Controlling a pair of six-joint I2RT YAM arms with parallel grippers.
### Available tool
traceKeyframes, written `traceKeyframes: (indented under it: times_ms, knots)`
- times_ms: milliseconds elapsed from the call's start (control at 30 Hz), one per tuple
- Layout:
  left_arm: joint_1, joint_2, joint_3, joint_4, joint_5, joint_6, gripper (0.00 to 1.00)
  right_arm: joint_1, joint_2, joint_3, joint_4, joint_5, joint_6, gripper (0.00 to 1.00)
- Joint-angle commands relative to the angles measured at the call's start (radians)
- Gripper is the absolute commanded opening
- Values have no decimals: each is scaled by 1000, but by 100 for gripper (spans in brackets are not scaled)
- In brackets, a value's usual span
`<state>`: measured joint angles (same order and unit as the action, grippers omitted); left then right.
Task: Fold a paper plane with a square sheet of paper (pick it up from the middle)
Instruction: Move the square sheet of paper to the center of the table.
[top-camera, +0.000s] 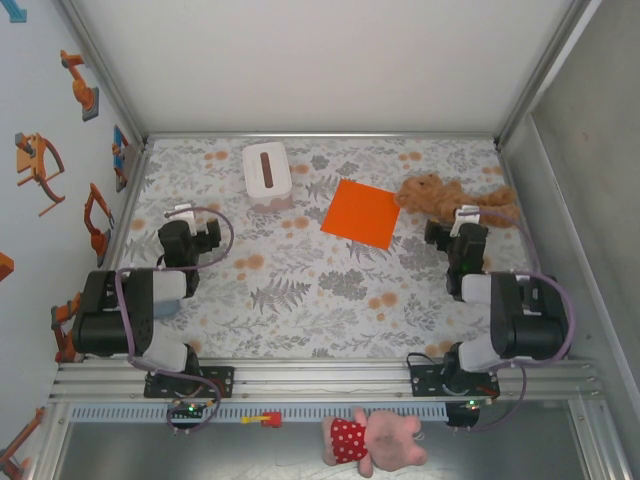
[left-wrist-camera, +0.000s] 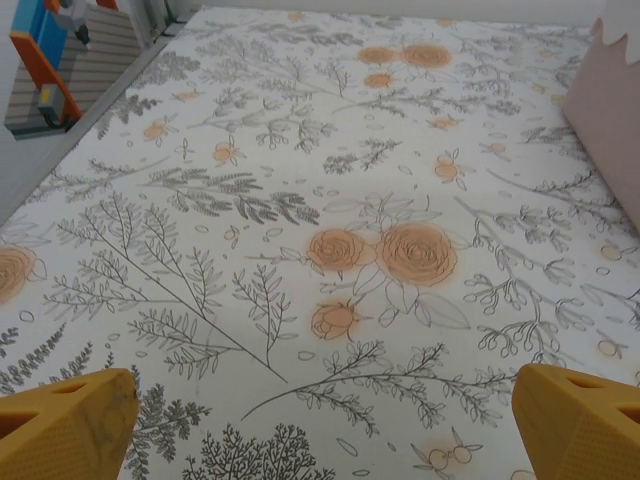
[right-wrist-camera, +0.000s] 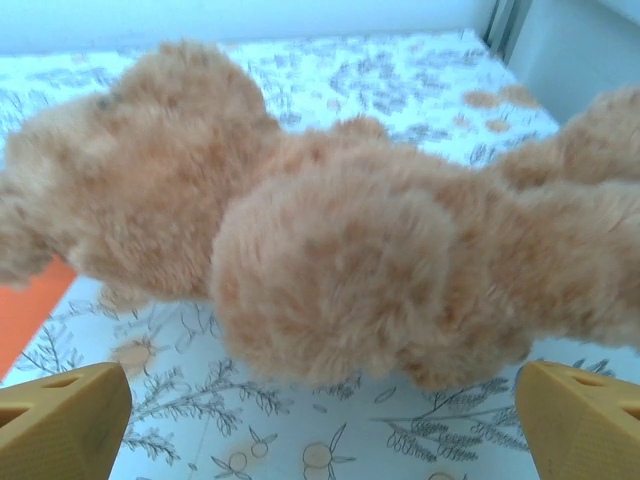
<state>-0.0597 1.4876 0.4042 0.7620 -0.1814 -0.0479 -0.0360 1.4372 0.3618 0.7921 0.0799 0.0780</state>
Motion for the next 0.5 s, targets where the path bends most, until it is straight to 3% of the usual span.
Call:
traceKeyframes:
  times_ms: [0, 200, 300, 467]
  knots:
    - [-10, -93, 42, -100, -70, 2, 96, -1, -116, 54, -151, 23, 15, 97]
    - [-14, -305, 146, -463, -99, -153, 96, -2, -221, 313, -683, 78, 220, 97]
    - [-18, -385, 247, -682, -46, -300, 96, 1, -179, 482, -946, 22, 306, 91]
    - [-19, -407, 410, -987, 115, -485, 96, 38, -94, 618, -1102, -180, 442, 79]
